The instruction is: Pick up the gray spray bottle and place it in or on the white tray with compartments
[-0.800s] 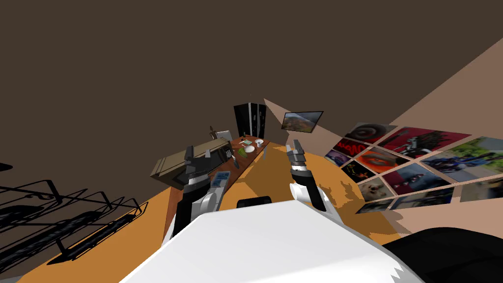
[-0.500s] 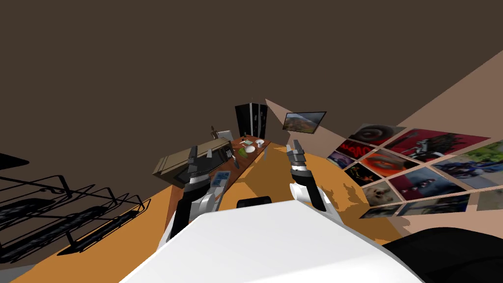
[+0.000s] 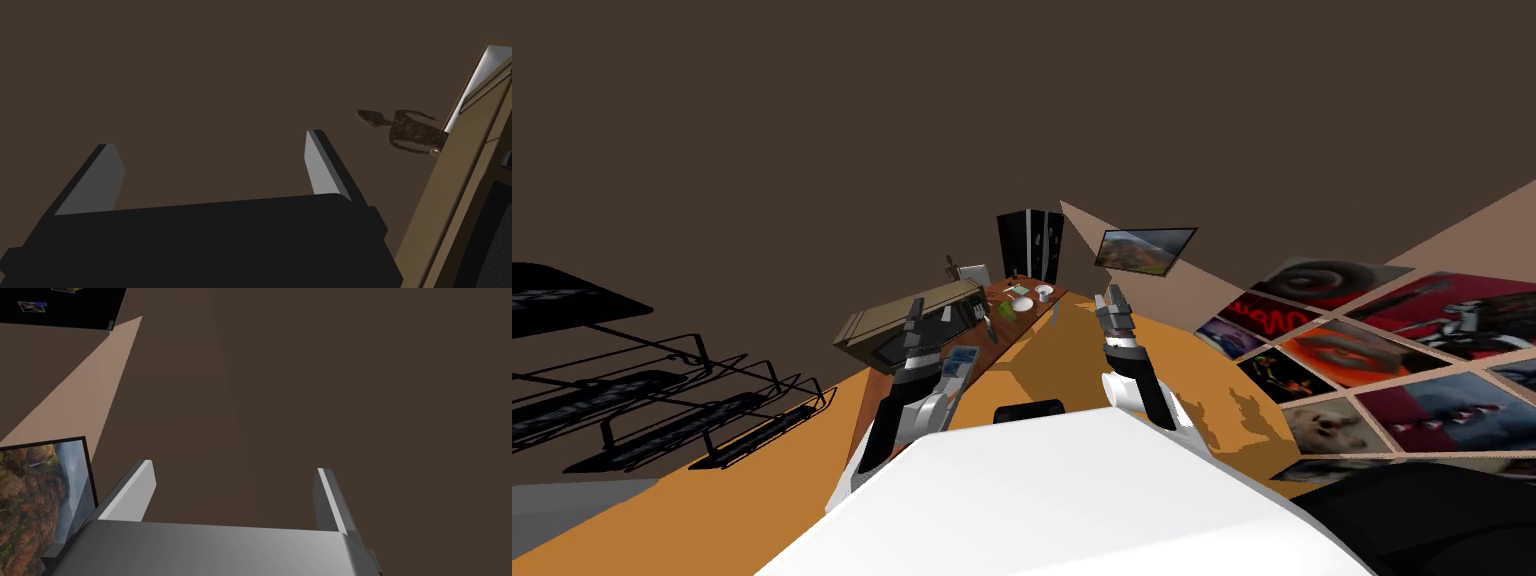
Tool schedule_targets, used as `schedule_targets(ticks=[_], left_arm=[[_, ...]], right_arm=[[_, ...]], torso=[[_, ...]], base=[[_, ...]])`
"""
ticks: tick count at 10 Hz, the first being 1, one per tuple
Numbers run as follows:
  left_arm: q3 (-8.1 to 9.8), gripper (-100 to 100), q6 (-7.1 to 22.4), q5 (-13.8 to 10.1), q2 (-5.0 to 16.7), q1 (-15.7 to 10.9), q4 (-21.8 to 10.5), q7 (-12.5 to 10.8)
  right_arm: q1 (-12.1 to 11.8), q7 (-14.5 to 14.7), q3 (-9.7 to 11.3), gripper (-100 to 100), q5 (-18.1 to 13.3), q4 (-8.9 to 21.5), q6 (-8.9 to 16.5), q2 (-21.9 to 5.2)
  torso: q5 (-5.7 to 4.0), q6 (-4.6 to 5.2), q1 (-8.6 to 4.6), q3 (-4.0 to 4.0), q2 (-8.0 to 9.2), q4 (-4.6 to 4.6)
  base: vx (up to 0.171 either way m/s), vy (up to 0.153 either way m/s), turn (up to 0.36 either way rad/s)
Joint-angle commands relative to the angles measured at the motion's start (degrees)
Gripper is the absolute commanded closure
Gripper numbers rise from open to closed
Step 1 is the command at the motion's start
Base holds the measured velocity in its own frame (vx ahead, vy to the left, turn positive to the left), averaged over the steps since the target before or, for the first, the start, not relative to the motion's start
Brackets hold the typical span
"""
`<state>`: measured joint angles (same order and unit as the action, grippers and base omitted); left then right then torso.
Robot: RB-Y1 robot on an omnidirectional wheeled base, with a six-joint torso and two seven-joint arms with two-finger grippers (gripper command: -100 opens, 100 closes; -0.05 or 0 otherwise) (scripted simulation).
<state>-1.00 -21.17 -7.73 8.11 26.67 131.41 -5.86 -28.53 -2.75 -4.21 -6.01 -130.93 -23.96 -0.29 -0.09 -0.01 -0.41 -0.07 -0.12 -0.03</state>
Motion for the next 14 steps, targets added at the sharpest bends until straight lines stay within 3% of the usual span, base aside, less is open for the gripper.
schedule_targets(ticks=[1, 5, 6, 11, 12, 14], left_arm=[[0.04, -100, 1.3, -2.18, 1.26, -1.1, -1.38, -1.76], [0.29, -100, 4.39, -8.46, 2.76, -3.24, -5.39, -6.67], [0.29, -100, 4.39, -8.5, 2.76, -3.24, -5.39, -6.67], [1.8, -100, 9.28, -17.22, 2.45, -5.41, -11.94, -14.06], [1.8, -100, 9.28, -17.78, 2.45, -5.41, -11.94, -14.06], [2.89, -100, 11.49, -21.59, 2.31, -5.97, -14.91, -17.28]], right_arm=[[0.0, 0.0, 0.0, 0, 0.0, 0.0, 0.0, 0.0], [0.0, 0.0, 0.0, 0, 0.0, 0.0, 0.0, 0.0], [0.0, 0.0, 0.01, 0, 0.0, 0.0, 0.0, 0.0], [-0.01, 0.0, 0.0, 0, 0.0, 0.0, 0.0, 0.0], [-0.01, 0.0, 0.0, 0, 0.0, 0.0, 0.0, 0.0], [0.0, 0.0, 0.0, 0, 0.0, 0.0, 0.0, 0.0]], torso=[[0.0, 0.0, 0.0, 0.0, 0.0, 0.0], [-0.04, 0.01, -0.18, -0.06, -0.09, -0.02], [-0.05, 0.01, -0.22, -0.08, -0.15, -0.03], [-0.04, 0.01, -0.18, -0.18, -0.31, -0.07], [-0.06, 0.01, -0.23, -0.19, -0.33, -0.08], [-0.01, 0.01, 0.01, -0.13, -0.23, -0.05]], base=[[0.045, -0.117, 0.138], [0.049, -0.156, 0.176], [0.048, -0.122, 0.064], [0.066, -0.139, 0.168], [0.044, -0.143, 0.062], [0.064, -0.132, 0.126]])
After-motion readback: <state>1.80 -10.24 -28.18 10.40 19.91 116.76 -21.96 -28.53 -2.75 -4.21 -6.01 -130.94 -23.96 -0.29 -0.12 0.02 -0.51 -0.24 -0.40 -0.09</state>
